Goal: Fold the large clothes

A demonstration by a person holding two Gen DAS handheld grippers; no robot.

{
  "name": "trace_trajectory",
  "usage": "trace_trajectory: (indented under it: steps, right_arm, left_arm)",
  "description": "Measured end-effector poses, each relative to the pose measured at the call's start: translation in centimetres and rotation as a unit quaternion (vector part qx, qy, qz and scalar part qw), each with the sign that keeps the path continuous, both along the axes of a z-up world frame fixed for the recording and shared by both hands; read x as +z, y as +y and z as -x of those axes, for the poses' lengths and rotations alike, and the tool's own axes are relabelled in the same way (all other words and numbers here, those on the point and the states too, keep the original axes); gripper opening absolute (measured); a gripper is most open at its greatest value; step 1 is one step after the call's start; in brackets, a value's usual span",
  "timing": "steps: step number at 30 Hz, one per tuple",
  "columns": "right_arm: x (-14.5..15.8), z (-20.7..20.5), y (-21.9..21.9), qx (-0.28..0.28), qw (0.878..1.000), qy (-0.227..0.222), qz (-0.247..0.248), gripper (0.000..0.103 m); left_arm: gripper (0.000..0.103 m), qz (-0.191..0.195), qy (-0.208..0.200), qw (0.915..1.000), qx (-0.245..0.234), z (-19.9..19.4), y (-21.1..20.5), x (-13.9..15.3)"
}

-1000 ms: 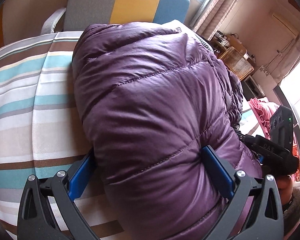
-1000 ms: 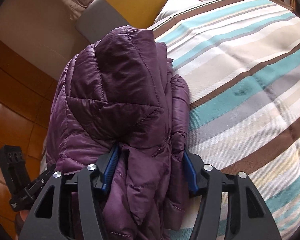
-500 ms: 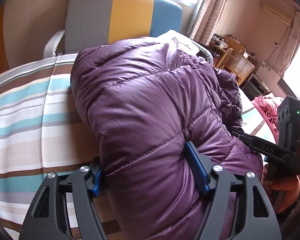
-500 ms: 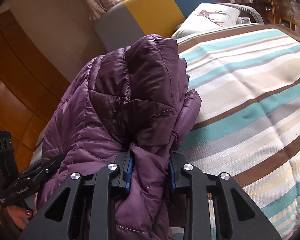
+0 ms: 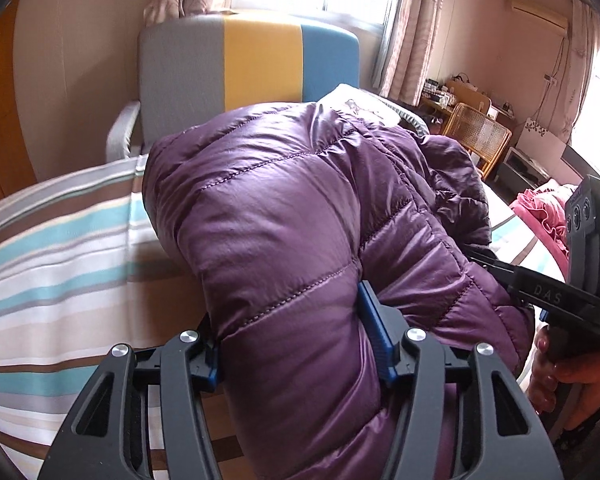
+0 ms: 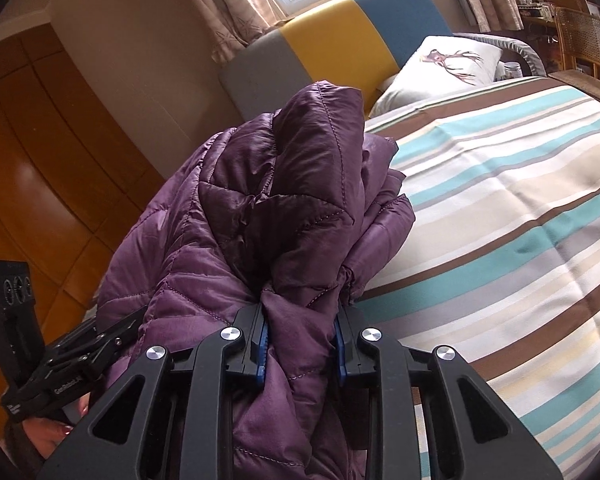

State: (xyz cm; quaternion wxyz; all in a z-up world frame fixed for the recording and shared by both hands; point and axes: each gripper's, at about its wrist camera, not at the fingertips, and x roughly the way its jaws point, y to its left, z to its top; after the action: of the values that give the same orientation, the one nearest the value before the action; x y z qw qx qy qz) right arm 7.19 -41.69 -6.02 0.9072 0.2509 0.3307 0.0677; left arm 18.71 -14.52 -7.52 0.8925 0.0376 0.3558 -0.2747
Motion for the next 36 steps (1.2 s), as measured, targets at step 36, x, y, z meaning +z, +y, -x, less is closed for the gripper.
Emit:
trace_trajectory:
  steps: [36]
  right_arm:
    - [-2.8, -12.9, 19.2, 0.083, 0.995, 0.035, 0.030, 0.041]
  left_arm:
    - [0.071, 0.011, -0.039, 0.9870, 0.156, -7.4, 22.6, -3.7]
